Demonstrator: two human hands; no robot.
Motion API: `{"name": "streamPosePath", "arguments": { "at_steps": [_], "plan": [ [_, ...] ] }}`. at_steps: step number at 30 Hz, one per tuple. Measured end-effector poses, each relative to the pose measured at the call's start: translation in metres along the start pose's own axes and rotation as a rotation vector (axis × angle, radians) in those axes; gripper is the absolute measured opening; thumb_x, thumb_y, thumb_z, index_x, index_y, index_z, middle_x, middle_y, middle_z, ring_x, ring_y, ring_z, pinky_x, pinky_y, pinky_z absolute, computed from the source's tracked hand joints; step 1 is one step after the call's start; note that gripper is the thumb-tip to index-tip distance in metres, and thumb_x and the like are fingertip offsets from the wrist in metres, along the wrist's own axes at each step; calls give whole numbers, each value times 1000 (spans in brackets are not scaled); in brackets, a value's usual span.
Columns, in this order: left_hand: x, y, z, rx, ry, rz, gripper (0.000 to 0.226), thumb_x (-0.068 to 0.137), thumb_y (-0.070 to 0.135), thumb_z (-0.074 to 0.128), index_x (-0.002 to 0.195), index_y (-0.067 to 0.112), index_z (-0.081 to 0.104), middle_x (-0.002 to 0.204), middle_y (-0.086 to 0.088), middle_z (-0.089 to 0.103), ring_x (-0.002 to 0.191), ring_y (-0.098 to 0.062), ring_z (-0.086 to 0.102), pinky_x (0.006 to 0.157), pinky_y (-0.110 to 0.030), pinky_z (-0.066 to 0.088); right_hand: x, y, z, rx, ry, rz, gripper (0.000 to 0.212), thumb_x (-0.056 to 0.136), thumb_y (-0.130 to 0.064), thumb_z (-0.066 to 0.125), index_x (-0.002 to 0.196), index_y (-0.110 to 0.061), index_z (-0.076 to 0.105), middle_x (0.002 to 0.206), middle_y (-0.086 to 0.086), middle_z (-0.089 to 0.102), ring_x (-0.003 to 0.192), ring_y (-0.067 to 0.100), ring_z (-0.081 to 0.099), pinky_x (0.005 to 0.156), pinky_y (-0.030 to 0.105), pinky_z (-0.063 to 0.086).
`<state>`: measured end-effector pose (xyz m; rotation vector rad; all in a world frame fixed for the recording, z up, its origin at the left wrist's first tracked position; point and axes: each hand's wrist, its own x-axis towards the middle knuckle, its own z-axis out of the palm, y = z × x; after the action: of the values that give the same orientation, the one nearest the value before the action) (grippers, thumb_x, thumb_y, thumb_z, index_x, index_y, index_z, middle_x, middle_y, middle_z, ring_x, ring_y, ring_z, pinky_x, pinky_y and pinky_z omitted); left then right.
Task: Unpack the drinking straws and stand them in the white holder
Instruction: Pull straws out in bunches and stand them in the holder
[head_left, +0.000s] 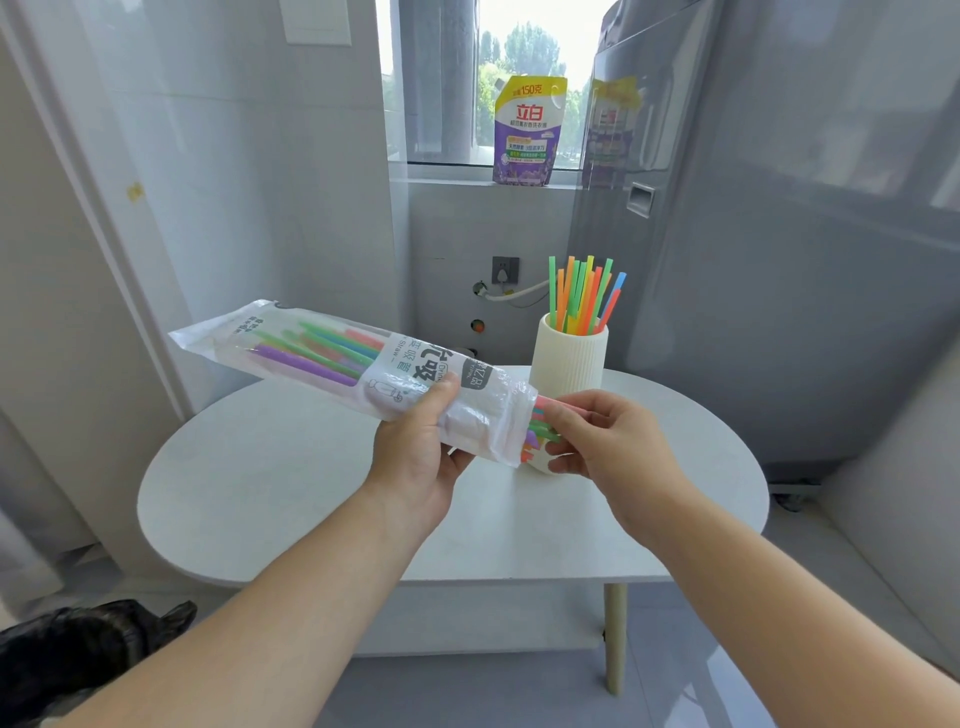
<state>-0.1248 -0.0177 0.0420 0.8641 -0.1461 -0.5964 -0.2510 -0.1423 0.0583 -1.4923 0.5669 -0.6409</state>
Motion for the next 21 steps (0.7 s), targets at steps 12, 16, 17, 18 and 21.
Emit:
{"name": "streamPosePath", "arguments": {
  "at_steps": [12,16,17,18,21],
  "plan": [
    [1,0,-2,-20,38,-18,30,91,17,72,119,25,67,106,-2,81,97,-20,77,63,-33,61,0,-4,-7,2,40,-16,5,90,-9,73,86,-8,70,72,5,74,59,13,67,59,26,57],
    [2,-1,-3,-41,52,-26,30,91,16,72,117,29,65,100,1,82,91,-18,78,62,-33,61,-1,-6,-6,37,6,55,13,92,-16,71,97,-7,64,93,16,72,59,16,68,59,27,57],
    [2,-1,-3,-42,51,-25,29,91,16,72,116,30,65,97,2,82,89,-17,78,61,-33,61,-2,-6,-6,31,-13,56,16,91,-19,73,100,-8,64,96,16,72,60,17,68,60,27,56],
    [2,-1,-2,-43,51,-23,29,91,16,72,115,31,65,96,3,82,88,-16,78,60,-33,61,-3,-6,-5,18,-22,46,17,91,-19,73,101,-8,65,95,16,72,60,18,67,60,27,56],
    [2,-1,-2,-50,60,-27,32,91,16,72,120,29,64,98,2,82,89,-17,78,61,-33,61,-3,-7,-5,-13,16,1,5,92,-12,71,94,-8,69,85,13,72,57,16,66,56,25,55]
  ]
}}
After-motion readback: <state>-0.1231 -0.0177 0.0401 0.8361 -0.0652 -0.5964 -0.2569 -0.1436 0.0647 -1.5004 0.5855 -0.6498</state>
